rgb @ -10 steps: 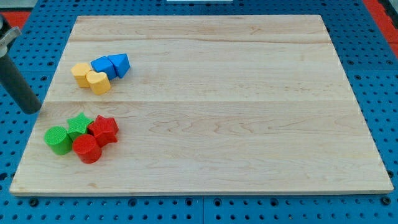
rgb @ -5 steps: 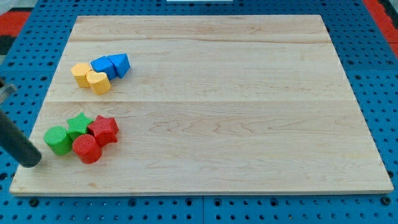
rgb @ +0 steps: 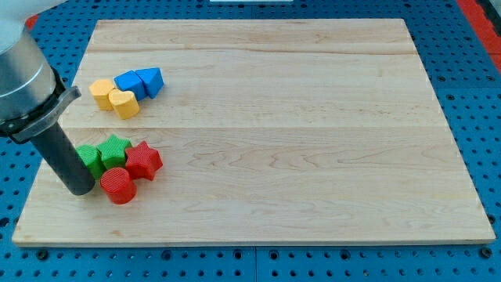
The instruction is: Push the green circle along with green star closer to the red star
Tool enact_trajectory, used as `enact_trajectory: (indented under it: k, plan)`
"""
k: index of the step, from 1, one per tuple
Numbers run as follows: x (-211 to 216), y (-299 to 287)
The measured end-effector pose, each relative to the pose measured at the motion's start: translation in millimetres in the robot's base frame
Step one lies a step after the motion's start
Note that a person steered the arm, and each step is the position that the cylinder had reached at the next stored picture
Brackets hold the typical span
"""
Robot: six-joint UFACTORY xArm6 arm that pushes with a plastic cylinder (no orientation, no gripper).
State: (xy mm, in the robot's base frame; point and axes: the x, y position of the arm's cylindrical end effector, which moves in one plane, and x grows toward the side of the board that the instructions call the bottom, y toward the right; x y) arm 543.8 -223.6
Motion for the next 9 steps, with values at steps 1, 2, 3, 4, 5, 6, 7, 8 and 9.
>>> enact_trajectory:
  k: [1, 2, 3, 4, 5, 6, 7, 8, 9]
  plan:
    - [4.1, -0.3]
    - [12.5, -42.8]
    - [-0.1, -63.8]
    - [-10.7, -58.8]
    - [-13.6, -55.9]
    - [-13.7, -35.3]
    - [-14.5, -8.9]
    - [-14.5, 14.3]
    - [-24.1, 25.7]
